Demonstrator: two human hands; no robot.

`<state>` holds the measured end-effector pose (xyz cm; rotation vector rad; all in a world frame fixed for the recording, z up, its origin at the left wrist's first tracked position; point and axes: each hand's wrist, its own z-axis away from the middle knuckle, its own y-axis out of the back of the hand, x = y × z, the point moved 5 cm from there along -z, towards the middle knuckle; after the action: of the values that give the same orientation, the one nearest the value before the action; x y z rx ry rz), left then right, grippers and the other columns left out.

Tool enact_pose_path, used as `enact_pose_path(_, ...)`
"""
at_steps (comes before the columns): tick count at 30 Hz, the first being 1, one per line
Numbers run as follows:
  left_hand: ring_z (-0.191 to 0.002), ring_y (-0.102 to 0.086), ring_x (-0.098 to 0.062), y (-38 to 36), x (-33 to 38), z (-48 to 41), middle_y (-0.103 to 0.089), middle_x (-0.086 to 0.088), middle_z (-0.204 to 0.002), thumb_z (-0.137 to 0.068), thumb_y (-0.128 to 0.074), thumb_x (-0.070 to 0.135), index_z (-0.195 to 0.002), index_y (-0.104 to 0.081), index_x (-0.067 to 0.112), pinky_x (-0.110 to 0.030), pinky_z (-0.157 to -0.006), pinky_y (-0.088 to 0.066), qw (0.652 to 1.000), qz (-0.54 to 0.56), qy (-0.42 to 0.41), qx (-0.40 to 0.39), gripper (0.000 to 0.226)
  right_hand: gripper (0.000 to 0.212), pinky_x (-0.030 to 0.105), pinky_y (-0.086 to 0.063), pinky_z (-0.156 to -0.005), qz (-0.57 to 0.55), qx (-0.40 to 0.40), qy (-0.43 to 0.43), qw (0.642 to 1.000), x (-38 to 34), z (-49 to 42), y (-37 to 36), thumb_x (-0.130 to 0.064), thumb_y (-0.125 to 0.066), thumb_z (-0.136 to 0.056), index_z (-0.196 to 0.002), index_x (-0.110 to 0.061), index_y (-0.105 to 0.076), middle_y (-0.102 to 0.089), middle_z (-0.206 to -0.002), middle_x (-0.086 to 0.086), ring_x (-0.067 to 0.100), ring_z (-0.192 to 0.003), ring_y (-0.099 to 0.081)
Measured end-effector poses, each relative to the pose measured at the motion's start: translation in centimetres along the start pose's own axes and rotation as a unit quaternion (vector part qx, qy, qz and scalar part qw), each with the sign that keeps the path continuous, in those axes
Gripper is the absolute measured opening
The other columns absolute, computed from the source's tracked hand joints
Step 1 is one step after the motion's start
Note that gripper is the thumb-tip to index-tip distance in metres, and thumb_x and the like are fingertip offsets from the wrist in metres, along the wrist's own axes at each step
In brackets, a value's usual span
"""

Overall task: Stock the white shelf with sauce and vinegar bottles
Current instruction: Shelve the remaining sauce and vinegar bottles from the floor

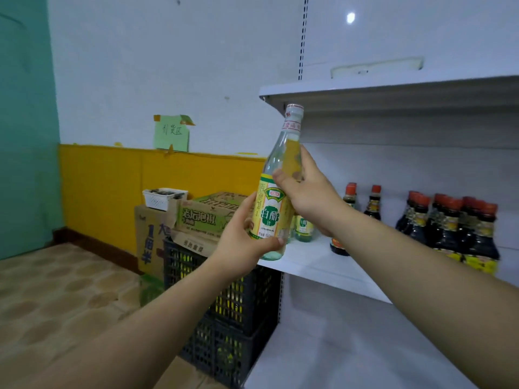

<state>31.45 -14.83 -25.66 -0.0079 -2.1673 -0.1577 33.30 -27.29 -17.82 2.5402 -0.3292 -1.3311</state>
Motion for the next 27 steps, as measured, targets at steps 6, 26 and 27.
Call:
enact_pose_path(6,-0.088,-0.065,0.002,-2.6,-2.9,-2.7,-0.066,0.012,-0.103,-0.073,-0.076,-0.005,-0.132,-0.036,0.042,-0.012,-0.068,-0.05,1.0,0.019,-0.011,-0.016,0.086,0.077,0.042,-0.059,-0.076,0.027,-0.007,-0.033,0.999,3.4,-1.1,2.8,-0.03,-0.069,-0.088,-0.142,-0.053,-0.018,-0.055,-0.133,-0.013,0.018,-0.099,-0.067)
enact_pose_path(26,-0.144,-0.021,-0.021,-5.4,-20.1,-14.3,-0.022,-0.003,-0.157,-0.095,-0.048,0.048,-0.151,-0.023,0.02,-0.035,-0.114,-0.022,0.87,-0.405,0.112,-0.258,0.068,0.086,0.043,-0.05,-0.098,0.088,0.09,-0.139,0.982,20.1,-7.2,5.9,-0.021,-0.069,-0.089,-0.151,-0.045,-0.014,-0.046,-0.145,-0.007,0.021,-0.124,-0.051)
enact_pose_path(27,-0.144,-0.019,-0.021,-5.6,-20.8,-14.8,-0.021,-0.003,-0.158,-0.095,-0.046,0.048,-0.151,-0.023,0.02,-0.035,-0.113,-0.021,0.86,-0.422,0.108,-0.265,0.066,0.086,0.043,-0.05,-0.098,0.086,0.09,-0.144,0.982,20.8,-7.6,5.8,-0.021,-0.068,-0.089,-0.151,-0.044,-0.013,-0.046,-0.145,-0.006,0.022,-0.124,-0.051)
